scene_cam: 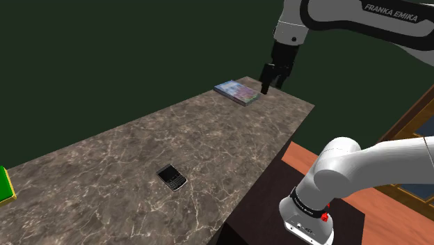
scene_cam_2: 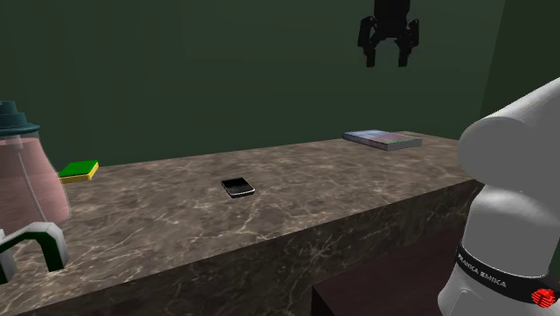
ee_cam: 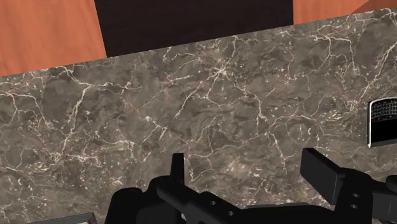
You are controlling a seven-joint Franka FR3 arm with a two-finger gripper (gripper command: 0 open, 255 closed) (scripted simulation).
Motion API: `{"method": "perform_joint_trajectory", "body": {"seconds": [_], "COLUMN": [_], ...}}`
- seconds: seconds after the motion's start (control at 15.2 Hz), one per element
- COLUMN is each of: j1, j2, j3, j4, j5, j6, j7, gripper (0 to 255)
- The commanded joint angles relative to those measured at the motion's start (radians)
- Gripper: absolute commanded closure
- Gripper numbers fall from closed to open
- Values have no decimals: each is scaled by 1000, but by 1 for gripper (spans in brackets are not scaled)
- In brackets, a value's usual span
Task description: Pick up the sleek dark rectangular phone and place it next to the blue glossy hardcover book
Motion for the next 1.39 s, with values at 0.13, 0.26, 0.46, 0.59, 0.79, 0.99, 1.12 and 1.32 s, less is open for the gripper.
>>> {"method": "perform_joint_trajectory", "body": {"seconds": [0.13, 0.26, 0.46, 0.59, 0.79, 0.99, 1.12, 1.32], "j1": [16, 32, 57, 74, 98, 120, 134, 153], "j2": [19, 41, 83, 117, 174, 241, 289, 369], "j3": [26, 52, 93, 120, 162, 203, 232, 274], "j4": [-29, -54, -84, -98, -112, -116, -113, -100], "j5": [23, 45, 77, 97, 123, 145, 157, 168], "j6": [47, 95, 168, 217, 291, 365, 413, 484], "j7": [19, 37, 64, 81, 106, 130, 147, 173], "gripper": [0, 0, 0, 0, 0, 0, 0, 0]}}
